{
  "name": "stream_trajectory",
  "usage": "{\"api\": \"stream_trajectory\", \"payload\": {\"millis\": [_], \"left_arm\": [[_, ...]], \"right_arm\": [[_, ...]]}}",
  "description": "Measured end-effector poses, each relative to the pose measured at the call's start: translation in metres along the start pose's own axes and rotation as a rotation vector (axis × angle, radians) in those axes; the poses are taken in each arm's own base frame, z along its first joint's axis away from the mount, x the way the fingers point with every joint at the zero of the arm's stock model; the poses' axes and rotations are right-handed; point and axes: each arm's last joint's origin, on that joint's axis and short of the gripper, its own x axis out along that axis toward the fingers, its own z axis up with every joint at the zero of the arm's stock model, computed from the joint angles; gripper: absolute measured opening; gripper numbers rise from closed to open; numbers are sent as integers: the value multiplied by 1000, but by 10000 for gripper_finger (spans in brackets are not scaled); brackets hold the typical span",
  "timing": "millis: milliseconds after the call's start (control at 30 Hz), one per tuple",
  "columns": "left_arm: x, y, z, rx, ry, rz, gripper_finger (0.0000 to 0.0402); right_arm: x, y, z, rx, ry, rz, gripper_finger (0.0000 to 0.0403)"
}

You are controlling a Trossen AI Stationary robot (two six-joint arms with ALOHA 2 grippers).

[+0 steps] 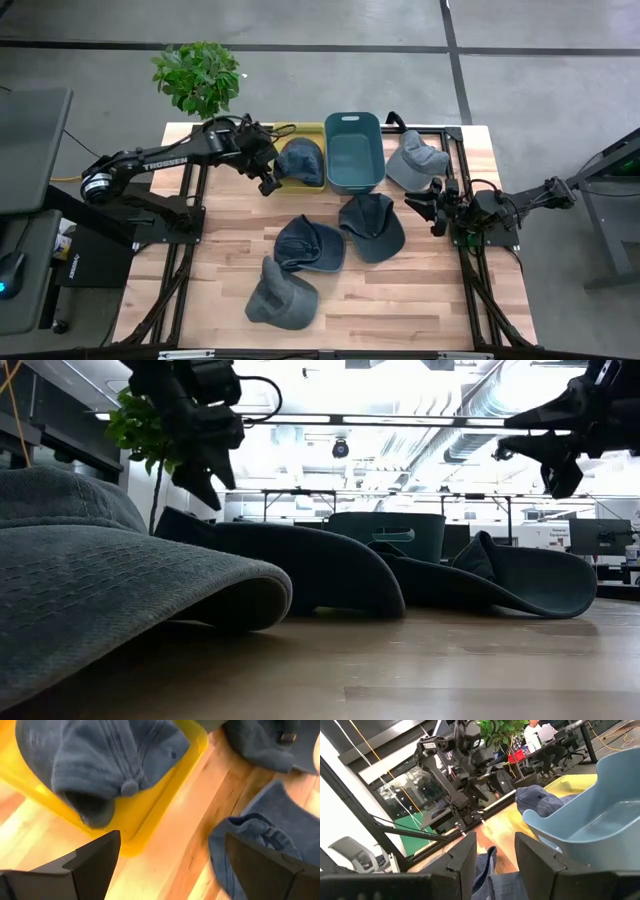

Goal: Pick & Place hat
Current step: Put the right dark blue cap into the yellow bin

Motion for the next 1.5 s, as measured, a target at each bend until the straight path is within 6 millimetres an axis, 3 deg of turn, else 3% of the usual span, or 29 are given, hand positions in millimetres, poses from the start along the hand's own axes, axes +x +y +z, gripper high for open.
{"api": "stream_trajectory", "payload": {"millis": [133,367,600,800,1100,1300,1500], "left_arm": [[1,-5,-4,8,32,-7,353],[3,-25,-12,43,63,-22,353],[5,-46,-19,84,58,-9,353],[5,-57,-24,120,54,6,353],[6,-59,-25,127,54,10,353],[6,-59,-25,127,53,9,353],[6,-59,-25,127,53,10,353]], "right_arm": [[0,8,13,-73,88,-51,128],[8,34,55,-165,231,-212,128],[26,49,77,59,451,-513,128],[53,49,69,183,712,-618,135],[85,32,44,235,795,-616,197],[91,18,32,315,789,-669,241],[90,5,22,360,795,-750,256]]}}
